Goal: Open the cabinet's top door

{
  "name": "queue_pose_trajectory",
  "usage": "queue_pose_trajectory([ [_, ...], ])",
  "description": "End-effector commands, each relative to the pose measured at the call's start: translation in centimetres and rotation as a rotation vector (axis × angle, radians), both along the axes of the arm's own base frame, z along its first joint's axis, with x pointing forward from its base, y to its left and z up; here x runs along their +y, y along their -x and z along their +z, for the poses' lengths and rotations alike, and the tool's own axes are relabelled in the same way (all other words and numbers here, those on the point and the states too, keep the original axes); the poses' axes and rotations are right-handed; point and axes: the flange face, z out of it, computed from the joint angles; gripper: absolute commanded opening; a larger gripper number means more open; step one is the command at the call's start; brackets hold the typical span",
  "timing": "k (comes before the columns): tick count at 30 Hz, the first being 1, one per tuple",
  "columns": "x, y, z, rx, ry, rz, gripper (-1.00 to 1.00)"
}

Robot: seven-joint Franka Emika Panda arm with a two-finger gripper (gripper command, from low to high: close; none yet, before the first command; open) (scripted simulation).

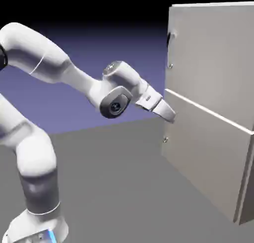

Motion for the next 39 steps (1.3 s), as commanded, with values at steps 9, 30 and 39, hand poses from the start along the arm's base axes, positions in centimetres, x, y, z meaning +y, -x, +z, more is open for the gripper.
queue_pose_trajectory([
  [9,1.0,0.8,11.3,-0.276,-0.025,-0.092,1.00],
  [30,16.3,1.2,20.4,-0.695,-0.004,-0.086,1.00],
  [39,23.7,-3.8,14.2,-0.718,0.001,-0.042,1.00],
])
